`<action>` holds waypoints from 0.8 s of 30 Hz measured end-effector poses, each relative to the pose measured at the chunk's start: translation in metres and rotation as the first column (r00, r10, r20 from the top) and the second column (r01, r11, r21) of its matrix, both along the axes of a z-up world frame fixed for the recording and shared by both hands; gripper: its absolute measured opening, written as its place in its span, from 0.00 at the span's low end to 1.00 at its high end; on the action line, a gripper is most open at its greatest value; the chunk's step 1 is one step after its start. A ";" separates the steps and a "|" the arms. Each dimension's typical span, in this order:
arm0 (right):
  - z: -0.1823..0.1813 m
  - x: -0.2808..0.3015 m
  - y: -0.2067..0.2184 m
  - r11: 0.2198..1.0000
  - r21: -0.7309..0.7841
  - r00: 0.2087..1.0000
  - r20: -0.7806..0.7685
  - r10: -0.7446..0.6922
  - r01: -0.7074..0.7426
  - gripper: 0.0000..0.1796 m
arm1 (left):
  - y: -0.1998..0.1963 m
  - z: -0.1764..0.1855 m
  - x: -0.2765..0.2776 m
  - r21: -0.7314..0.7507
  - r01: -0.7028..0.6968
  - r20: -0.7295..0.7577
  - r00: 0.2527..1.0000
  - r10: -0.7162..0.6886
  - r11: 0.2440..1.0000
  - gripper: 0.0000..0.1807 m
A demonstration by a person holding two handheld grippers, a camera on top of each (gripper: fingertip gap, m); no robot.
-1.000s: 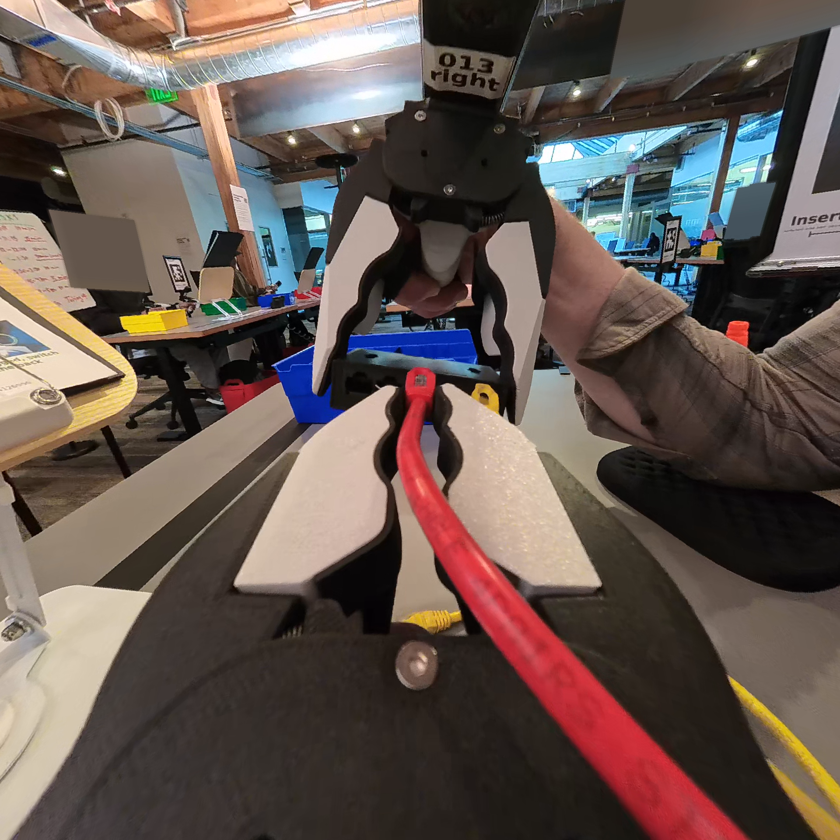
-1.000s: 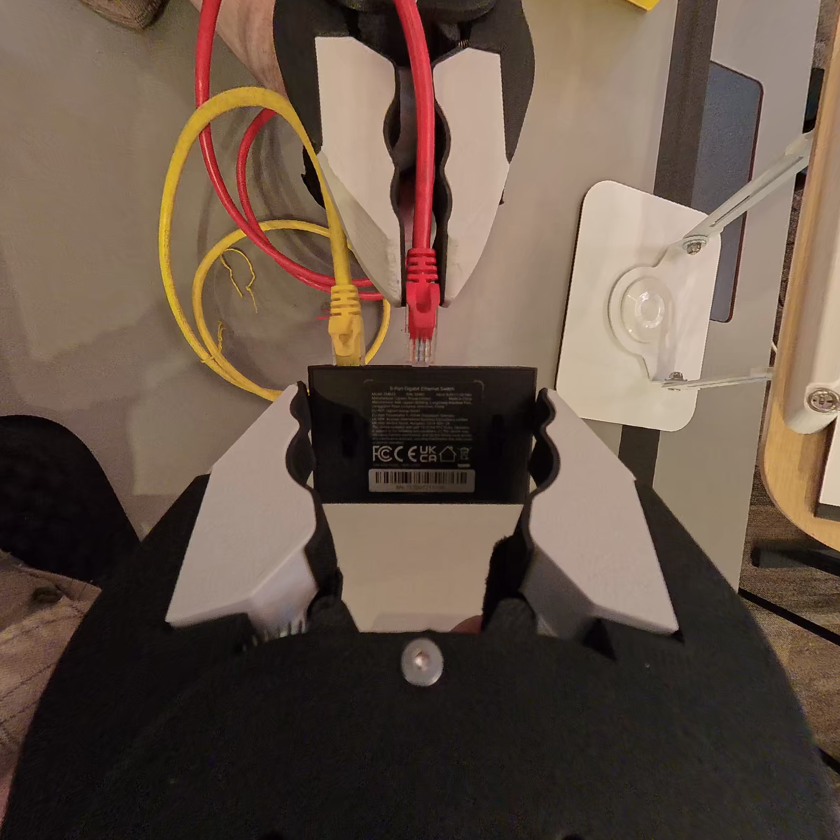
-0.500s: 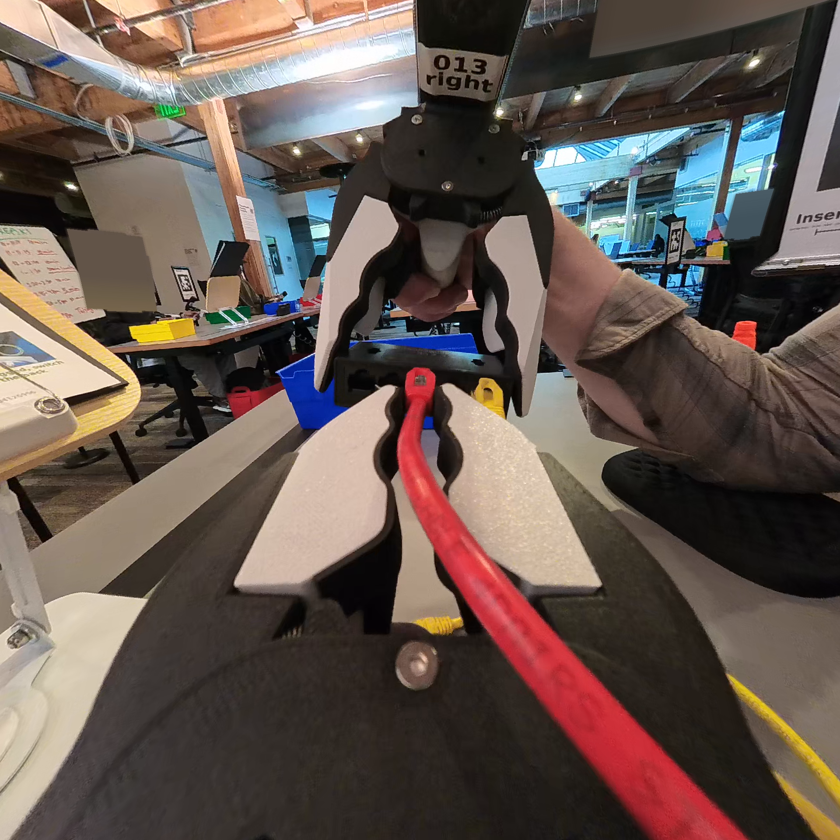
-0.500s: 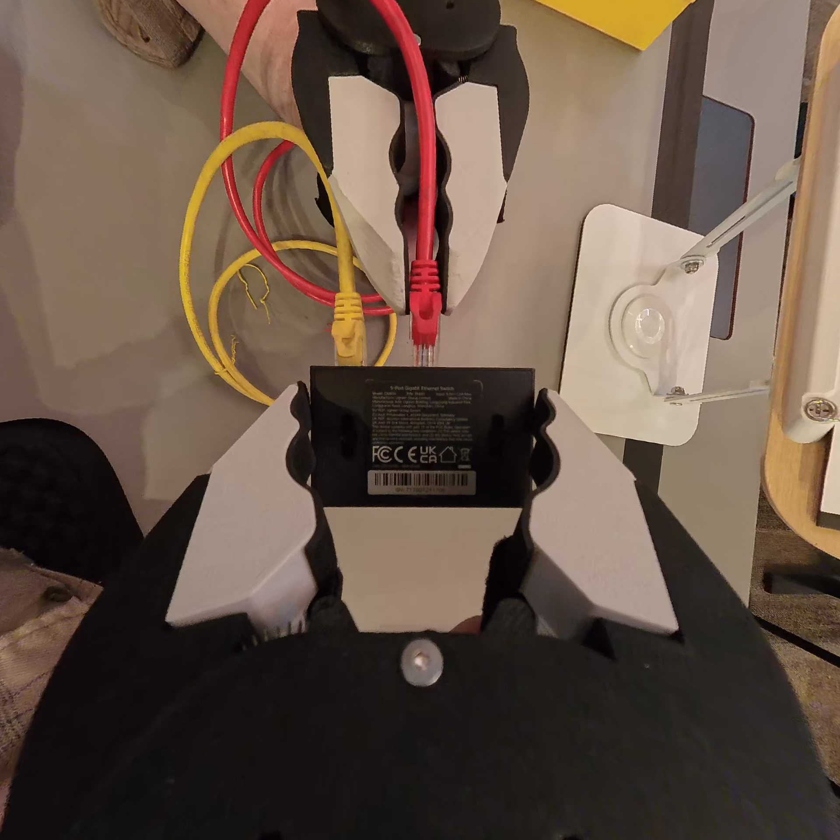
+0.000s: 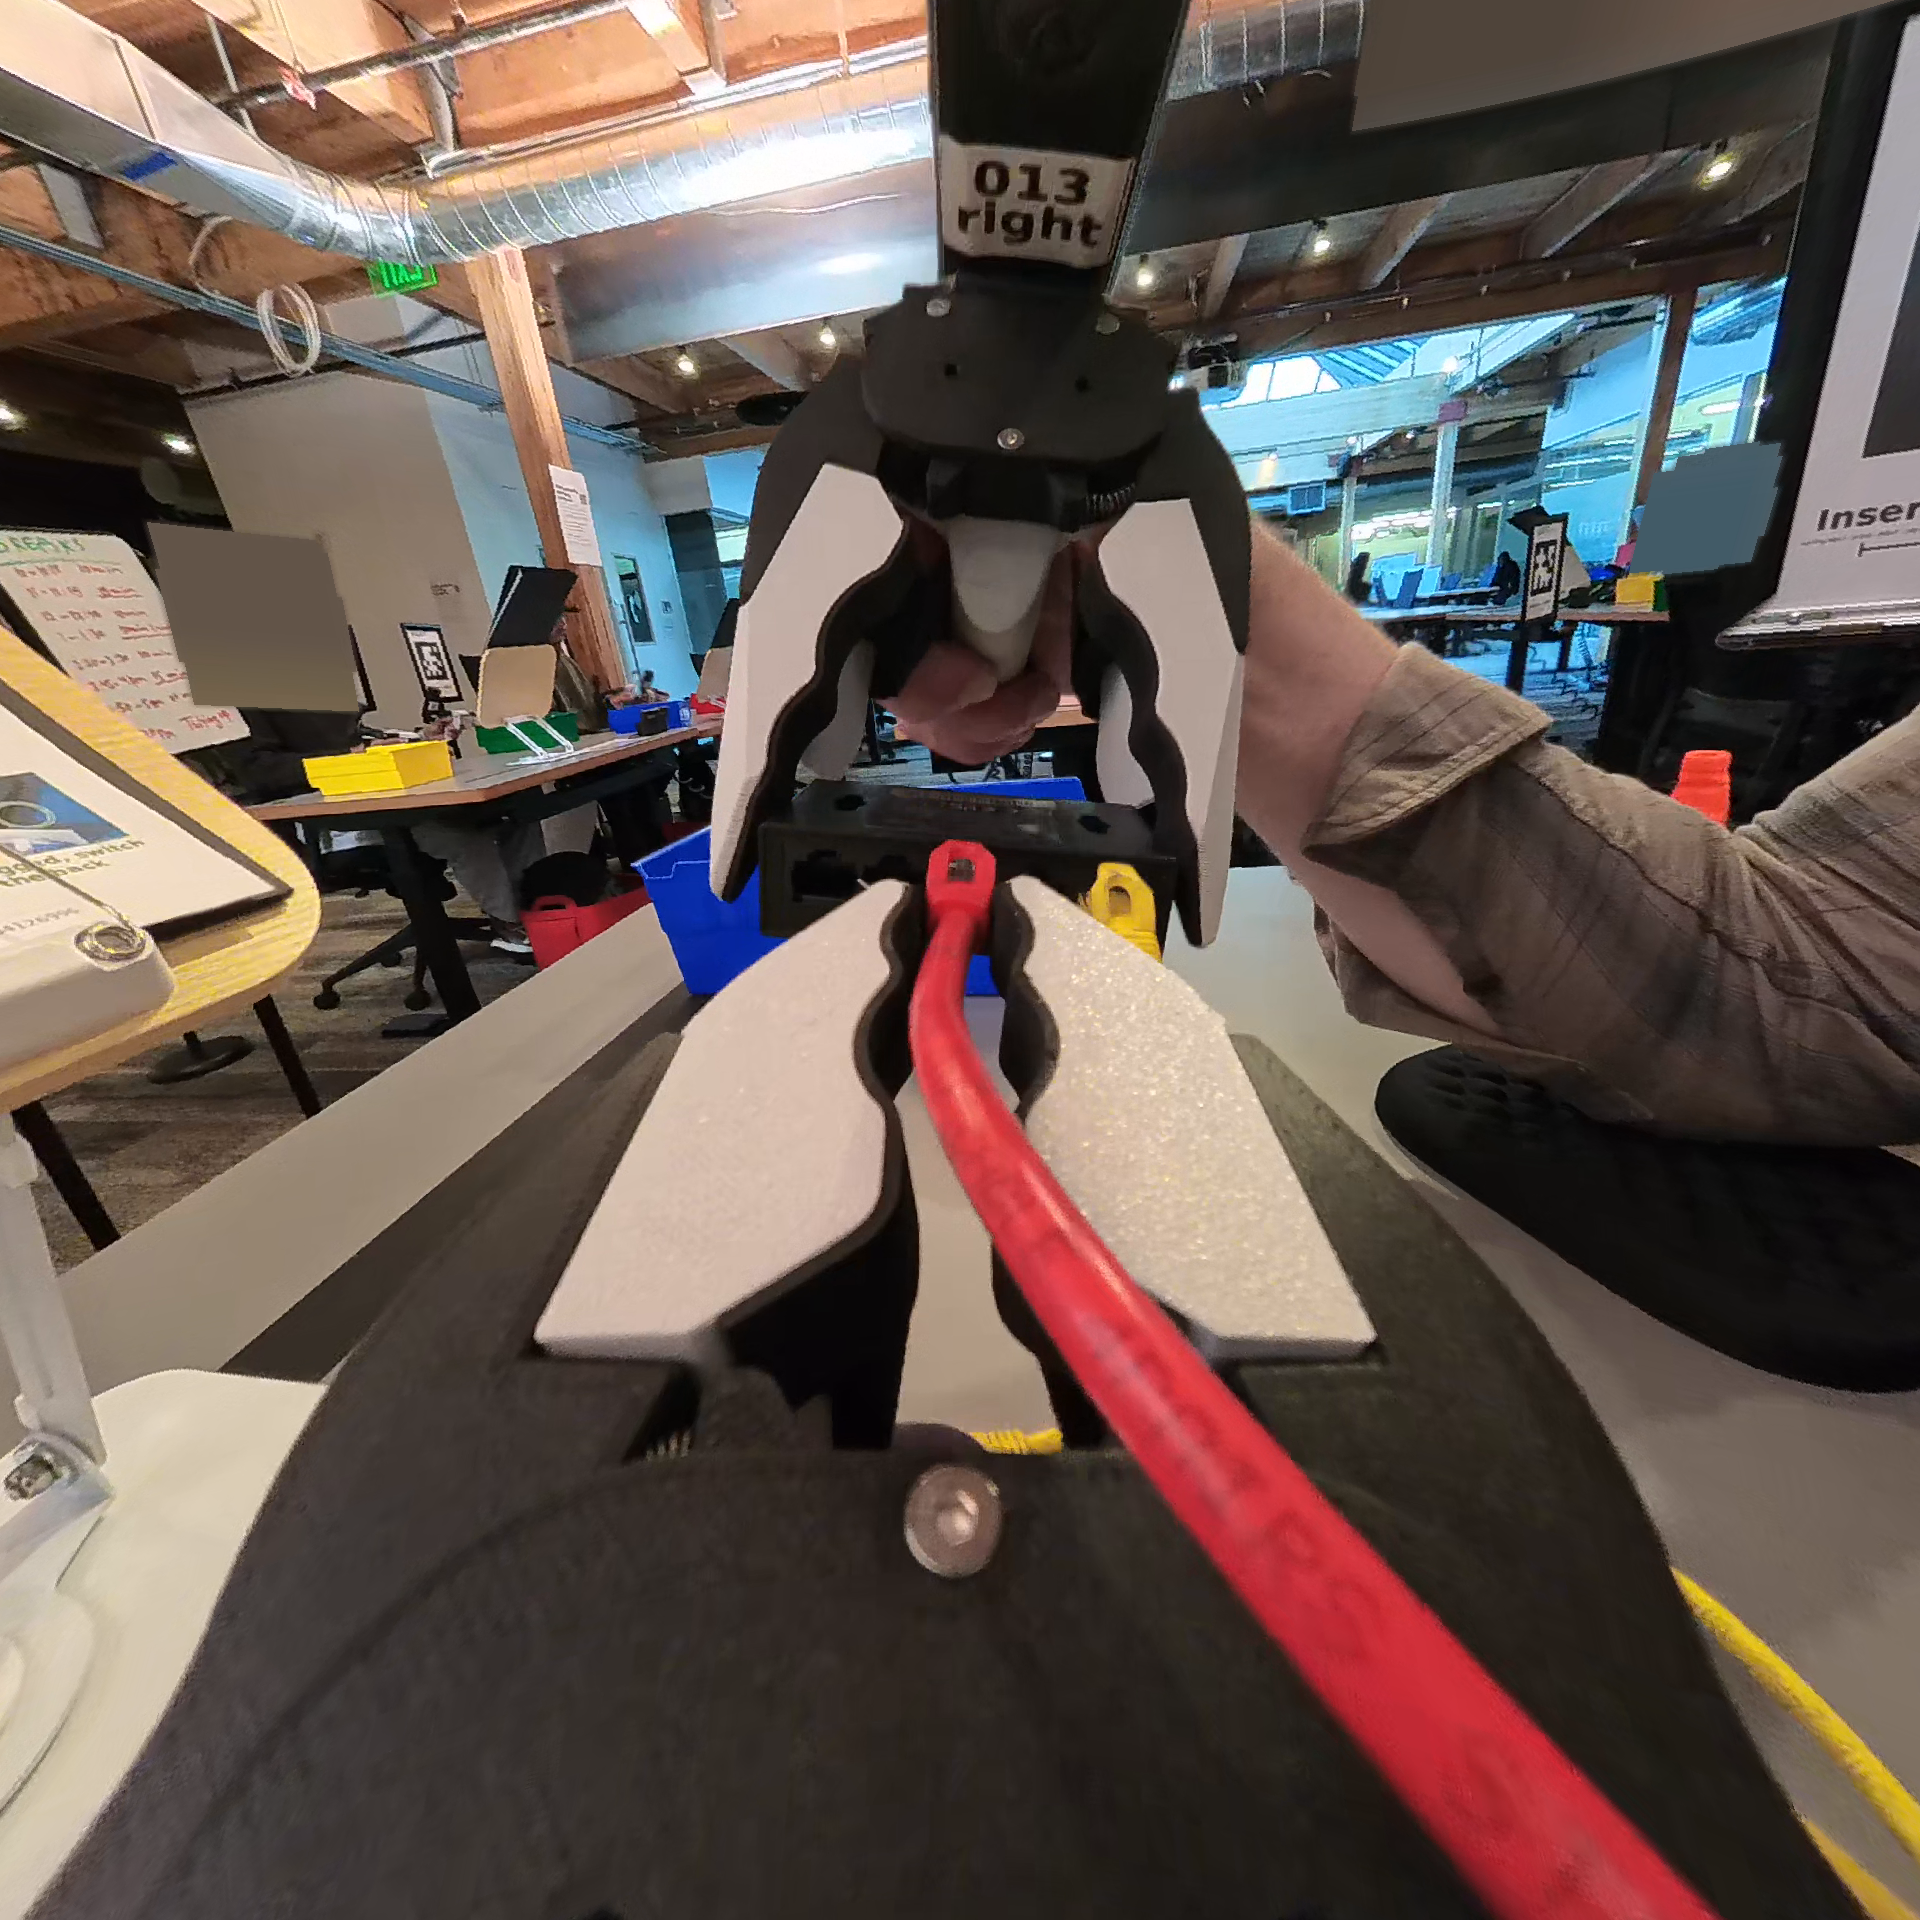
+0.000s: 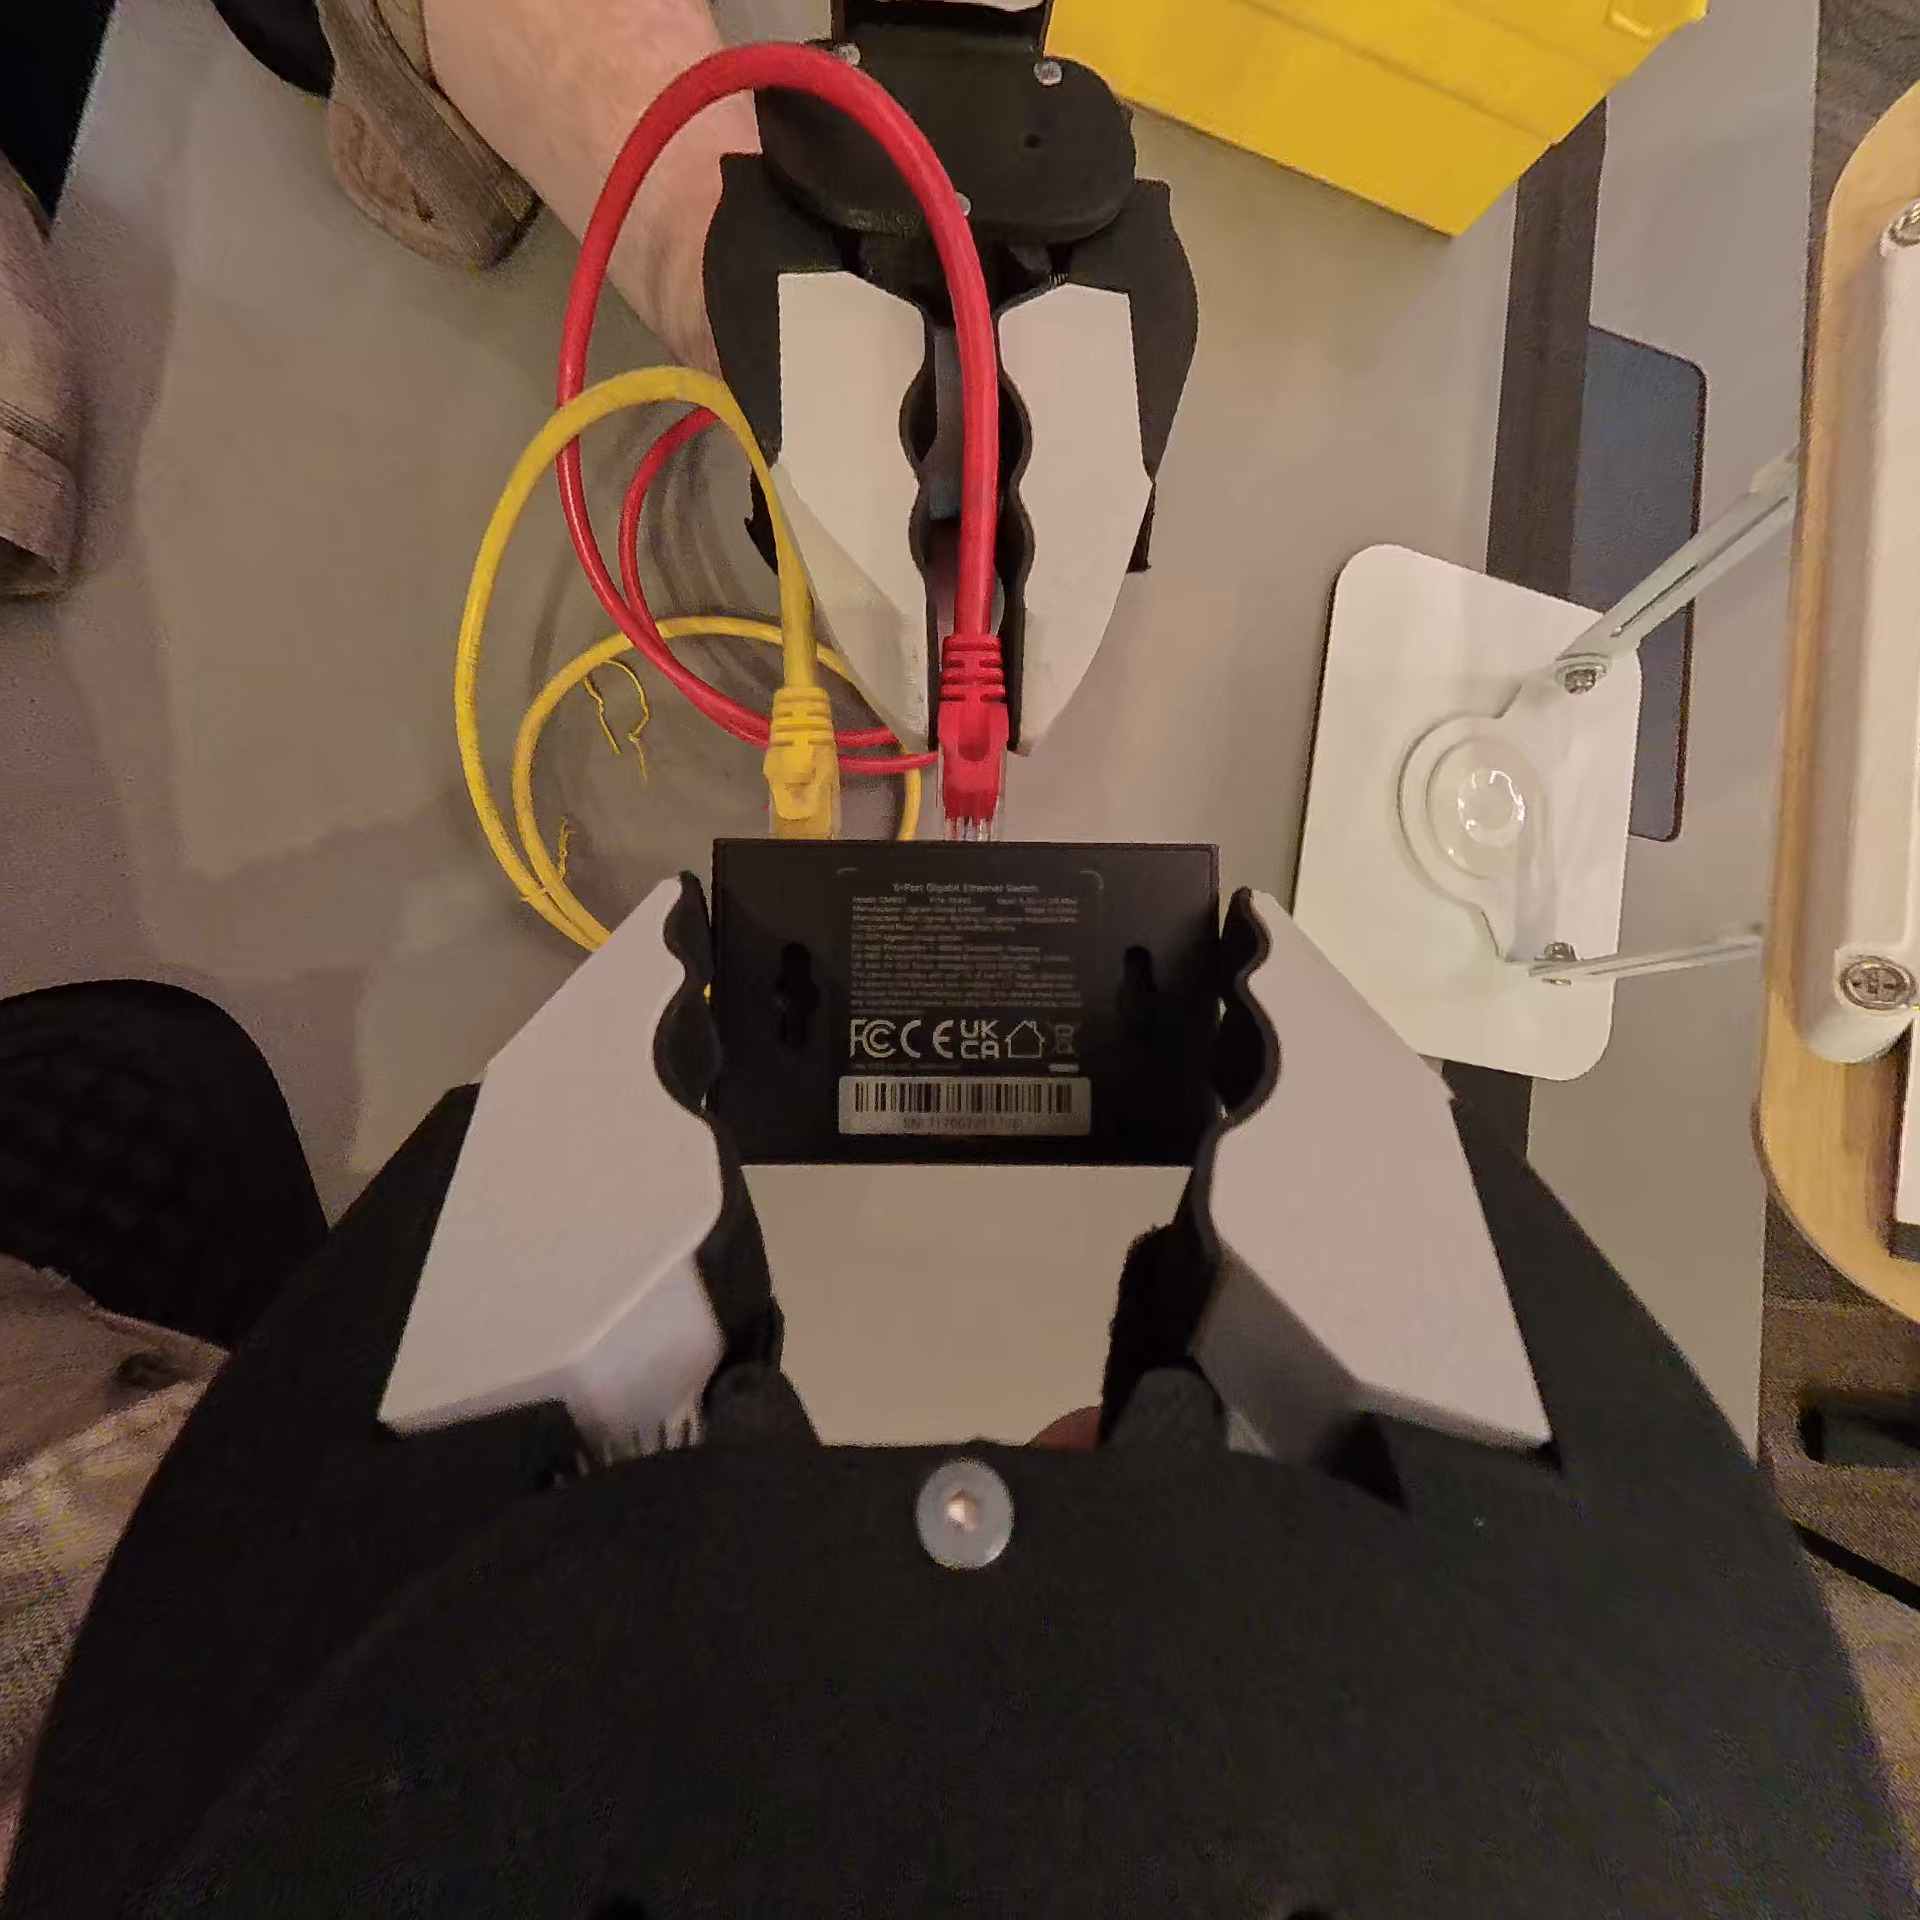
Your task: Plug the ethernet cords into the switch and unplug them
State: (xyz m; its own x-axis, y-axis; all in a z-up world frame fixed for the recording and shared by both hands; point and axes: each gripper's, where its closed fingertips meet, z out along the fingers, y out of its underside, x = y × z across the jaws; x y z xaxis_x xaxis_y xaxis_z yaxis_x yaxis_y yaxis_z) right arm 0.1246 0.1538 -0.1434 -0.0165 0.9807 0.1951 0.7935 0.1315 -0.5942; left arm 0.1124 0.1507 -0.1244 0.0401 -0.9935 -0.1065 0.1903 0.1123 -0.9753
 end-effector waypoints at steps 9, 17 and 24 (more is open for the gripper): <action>0.014 -0.007 -0.001 0.999 -0.018 0.990 -0.132 0.043 -0.045 0.53 | -0.001 0.017 -0.003 -0.002 -0.031 0.040 0.999 0.031 1.000 0.07; 0.014 -0.013 0.001 0.998 -0.029 0.985 -0.166 0.056 -0.062 0.53 | 0.000 0.024 -0.006 -0.004 -0.045 0.067 0.997 0.045 0.999 0.07; 0.013 -0.011 0.002 0.998 -0.032 0.985 -0.167 0.047 -0.053 0.53 | 0.002 0.018 -0.006 0.013 -0.039 0.047 0.998 0.038 0.999 0.07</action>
